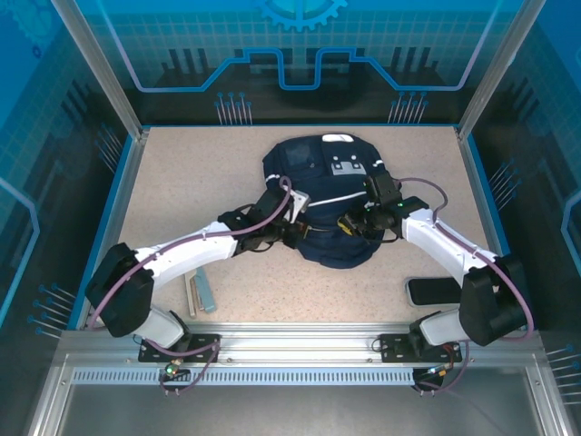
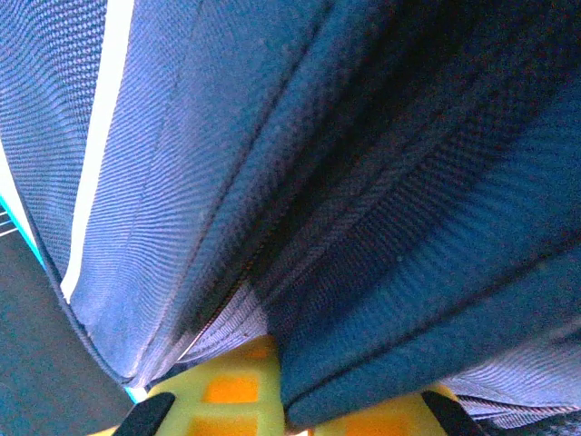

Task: Pack the student bag
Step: Unzip the student bag at the top-center of the table, then move the student bag to the top-center of the table.

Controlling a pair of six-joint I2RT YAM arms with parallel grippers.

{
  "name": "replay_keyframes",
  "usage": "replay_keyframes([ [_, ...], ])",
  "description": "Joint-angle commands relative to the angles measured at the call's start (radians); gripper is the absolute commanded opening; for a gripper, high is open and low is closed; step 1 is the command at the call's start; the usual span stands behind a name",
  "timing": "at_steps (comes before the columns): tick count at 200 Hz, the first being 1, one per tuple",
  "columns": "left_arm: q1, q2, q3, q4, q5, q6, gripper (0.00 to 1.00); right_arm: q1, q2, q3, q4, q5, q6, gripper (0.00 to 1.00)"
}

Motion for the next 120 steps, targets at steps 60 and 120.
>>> replay_keyframes([
  [60,0.130,0.029,-0.008,0.080,-0.238,0.007,0.00,0.005,0.064,0.076,-0.032,0.035,-0.131,0.02],
  [120,0.242,0.167,0.088,0.119,-0.294,-0.018,0.00,0.060,0.256,0.222,-0.006,-0.030,-0.230,0.00],
])
